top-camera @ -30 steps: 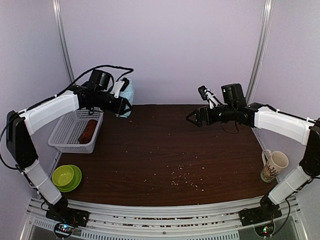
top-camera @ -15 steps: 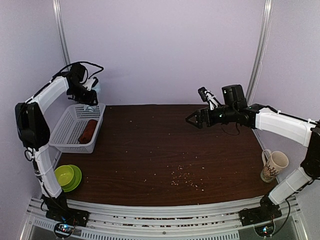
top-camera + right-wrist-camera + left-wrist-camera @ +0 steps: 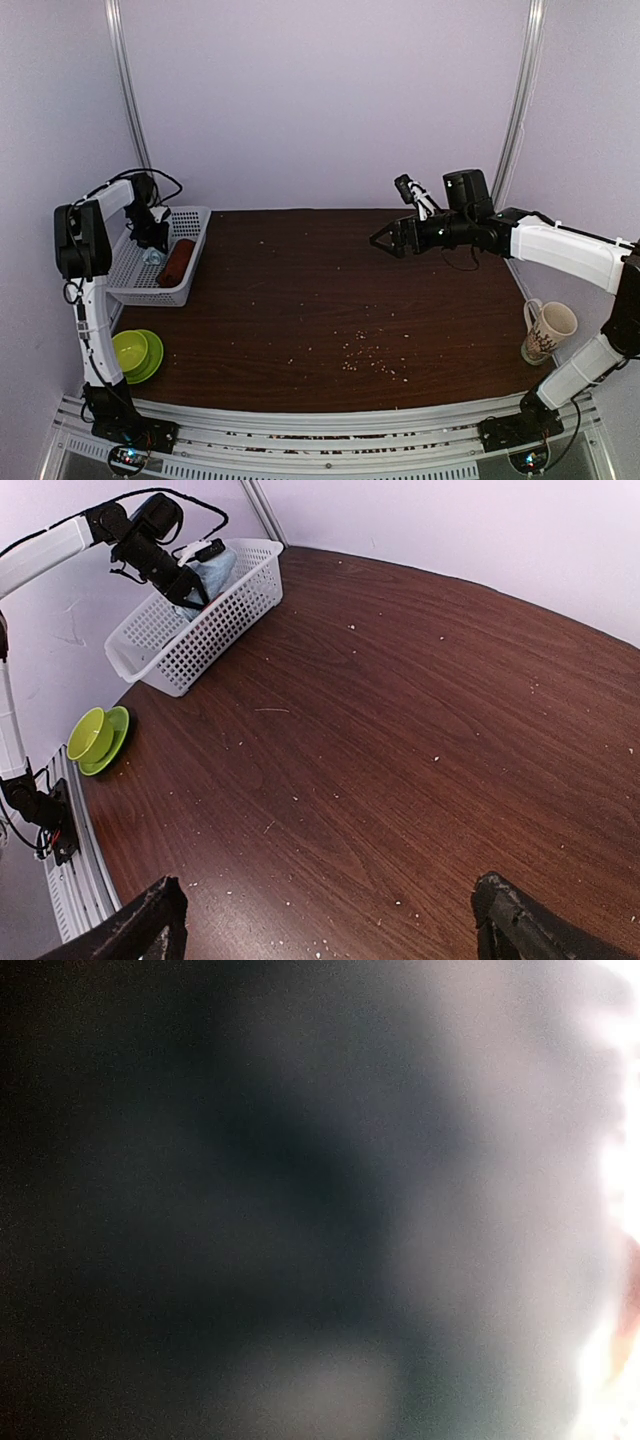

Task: Roll the towels
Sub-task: Place the towel in the bin.

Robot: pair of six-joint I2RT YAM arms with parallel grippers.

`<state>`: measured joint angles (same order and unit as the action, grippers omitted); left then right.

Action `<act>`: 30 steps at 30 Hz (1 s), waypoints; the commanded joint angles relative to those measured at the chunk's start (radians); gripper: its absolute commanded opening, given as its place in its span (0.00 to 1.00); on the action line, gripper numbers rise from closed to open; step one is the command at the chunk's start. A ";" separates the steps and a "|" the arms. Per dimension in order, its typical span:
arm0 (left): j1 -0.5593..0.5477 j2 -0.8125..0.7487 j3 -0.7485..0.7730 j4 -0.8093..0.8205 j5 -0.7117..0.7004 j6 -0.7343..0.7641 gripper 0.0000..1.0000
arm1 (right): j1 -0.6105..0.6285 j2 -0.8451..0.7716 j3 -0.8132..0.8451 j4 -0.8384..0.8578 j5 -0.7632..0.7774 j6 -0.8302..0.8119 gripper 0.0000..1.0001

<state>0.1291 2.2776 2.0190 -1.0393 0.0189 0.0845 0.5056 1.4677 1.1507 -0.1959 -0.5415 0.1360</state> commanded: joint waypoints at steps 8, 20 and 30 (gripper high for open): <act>0.026 0.036 -0.021 -0.038 -0.042 0.013 0.00 | 0.018 0.026 -0.009 0.012 0.000 -0.013 1.00; 0.026 -0.120 -0.239 -0.045 -0.029 -0.024 0.00 | 0.076 0.059 0.004 0.000 0.003 -0.029 1.00; 0.025 -0.134 -0.315 -0.027 0.093 -0.015 0.00 | 0.086 0.051 0.004 -0.004 -0.003 -0.030 1.00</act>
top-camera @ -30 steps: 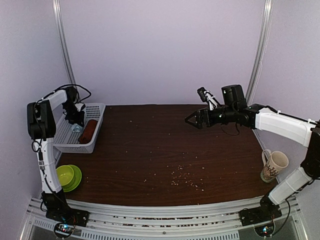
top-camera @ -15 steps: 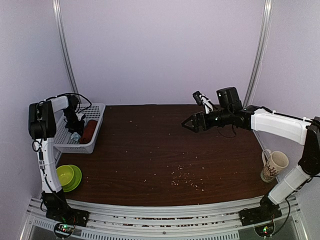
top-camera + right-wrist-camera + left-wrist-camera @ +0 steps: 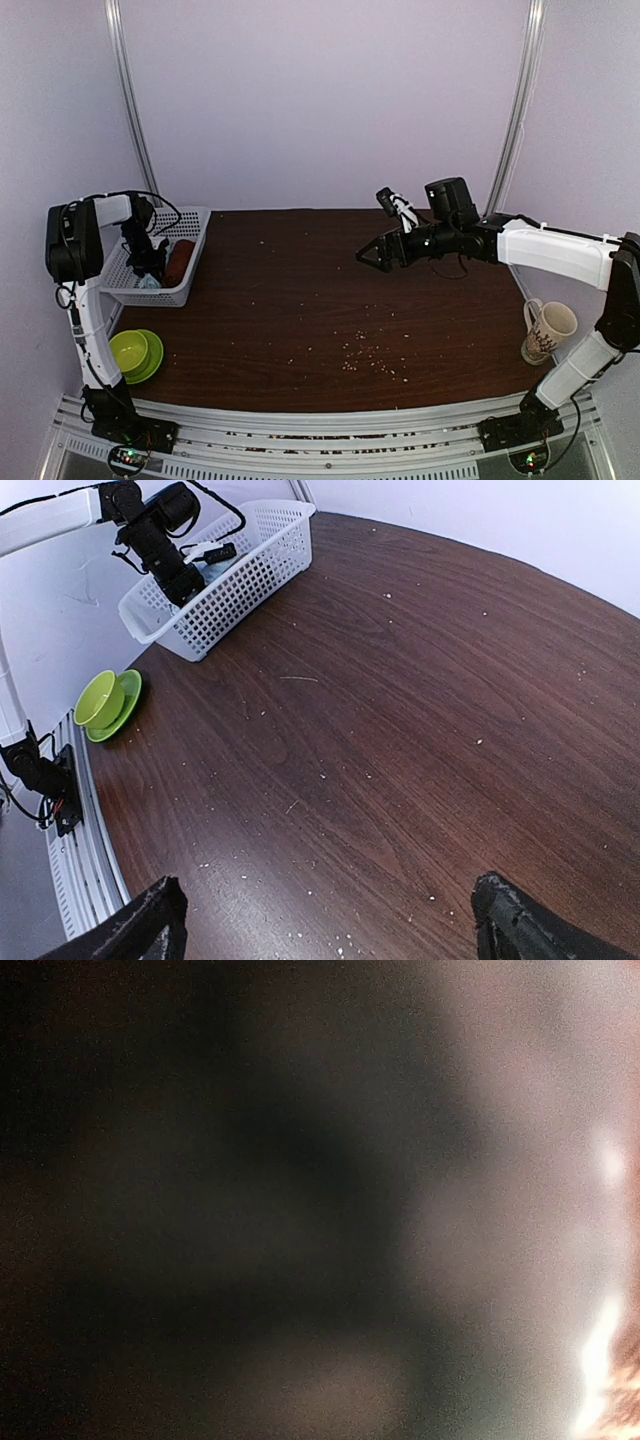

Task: Roll the towels
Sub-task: Place the towel in the bin.

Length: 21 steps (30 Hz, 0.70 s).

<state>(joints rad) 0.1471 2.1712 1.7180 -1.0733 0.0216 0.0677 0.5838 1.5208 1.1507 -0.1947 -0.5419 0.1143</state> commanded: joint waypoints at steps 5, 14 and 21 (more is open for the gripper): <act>0.007 -0.039 -0.034 0.040 0.184 0.017 0.03 | 0.011 -0.007 0.004 -0.004 -0.004 -0.009 1.00; 0.012 -0.046 -0.054 0.085 0.179 0.009 0.34 | 0.018 -0.009 0.006 -0.006 -0.009 -0.010 1.00; 0.020 -0.090 -0.023 0.071 0.134 0.003 0.79 | 0.030 0.003 0.009 -0.008 -0.002 -0.011 1.00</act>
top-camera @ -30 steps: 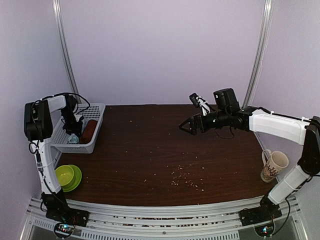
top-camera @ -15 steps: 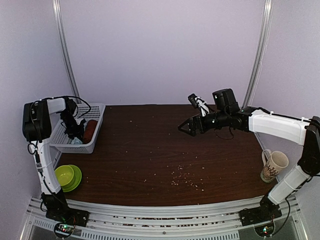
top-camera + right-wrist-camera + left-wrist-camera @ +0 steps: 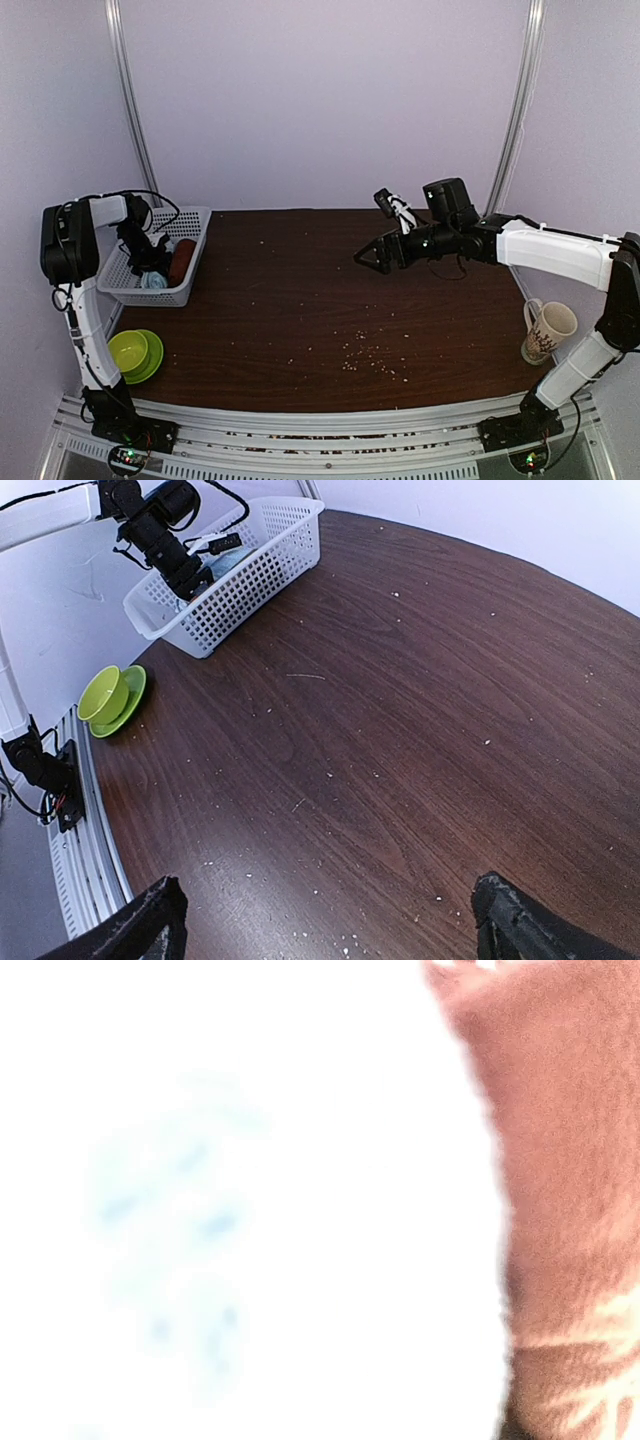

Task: Roll the towels
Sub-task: Place the towel in the bin, then reset both arms

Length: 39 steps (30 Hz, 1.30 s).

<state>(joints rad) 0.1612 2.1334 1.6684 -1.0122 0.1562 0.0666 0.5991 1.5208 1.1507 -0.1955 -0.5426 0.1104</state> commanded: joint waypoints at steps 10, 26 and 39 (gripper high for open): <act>0.005 -0.088 0.030 0.006 -0.051 -0.013 0.98 | 0.039 0.014 0.015 -0.011 0.014 -0.017 1.00; 0.002 -0.242 0.128 0.029 -0.231 -0.094 0.98 | 0.047 0.010 0.029 -0.027 0.078 -0.043 1.00; -0.307 -0.597 -0.175 0.400 -0.223 -0.184 0.98 | -0.124 -0.120 0.080 -0.076 0.414 -0.051 1.00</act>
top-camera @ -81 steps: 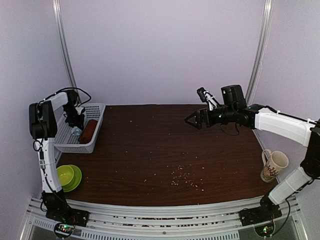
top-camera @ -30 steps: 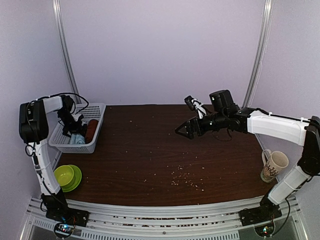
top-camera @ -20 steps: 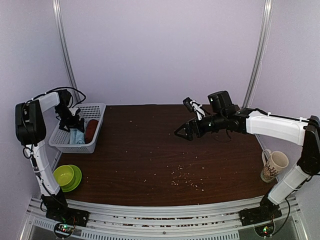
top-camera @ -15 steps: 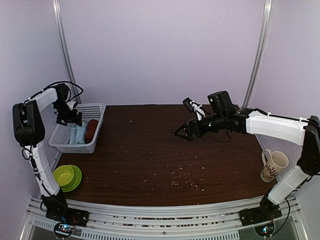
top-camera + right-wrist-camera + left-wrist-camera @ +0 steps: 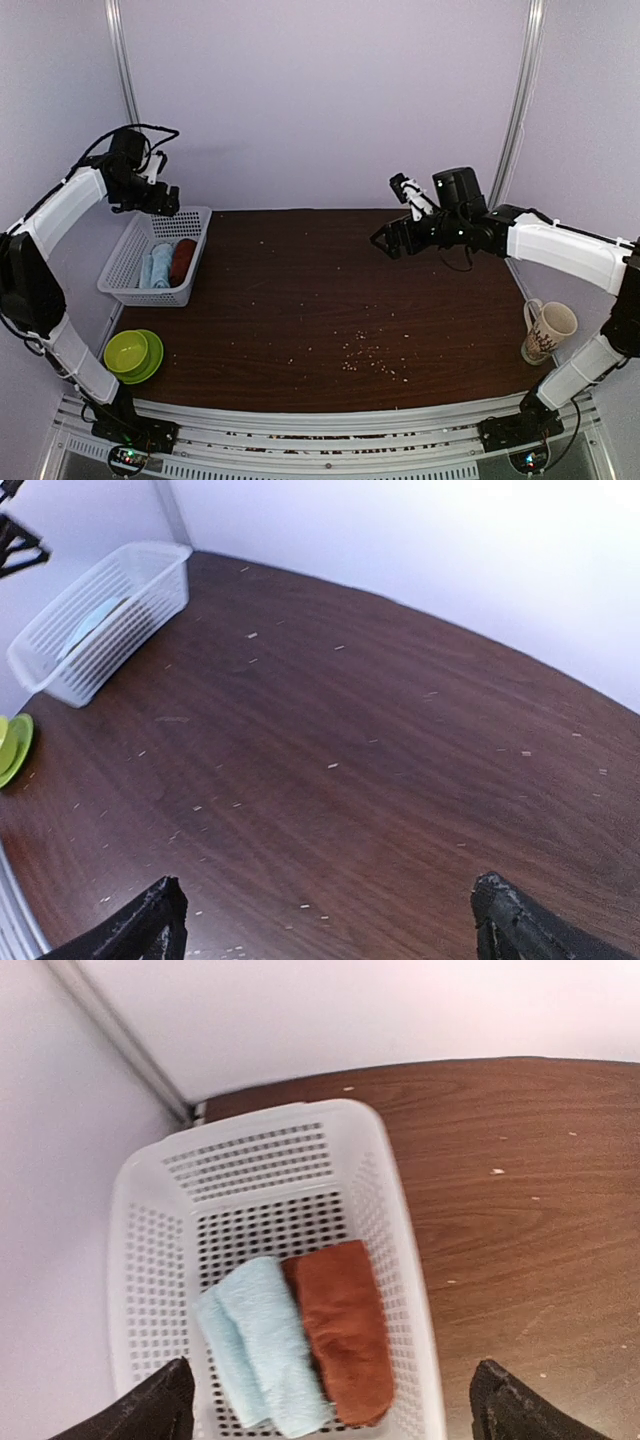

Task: Roll the towels
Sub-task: Reset both arms

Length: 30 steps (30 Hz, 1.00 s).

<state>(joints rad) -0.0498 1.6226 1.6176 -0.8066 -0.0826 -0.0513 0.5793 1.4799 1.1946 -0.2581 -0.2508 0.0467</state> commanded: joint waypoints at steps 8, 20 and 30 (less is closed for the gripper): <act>-0.350 -0.381 -0.498 0.518 -0.173 -0.196 0.98 | -0.178 -0.330 -0.133 -0.008 0.384 -0.091 1.00; -0.663 -0.564 -0.853 0.739 -0.498 -0.218 0.98 | -0.243 -1.038 -0.598 0.193 0.428 -0.116 1.00; -0.683 -0.822 -1.059 0.848 -0.522 -0.236 0.98 | -0.281 -1.101 -0.619 0.086 0.322 -0.099 1.00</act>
<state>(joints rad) -0.7269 0.8913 0.6426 -0.0727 -0.5476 -0.2726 0.3073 0.3981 0.5911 -0.1314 0.1303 -0.0536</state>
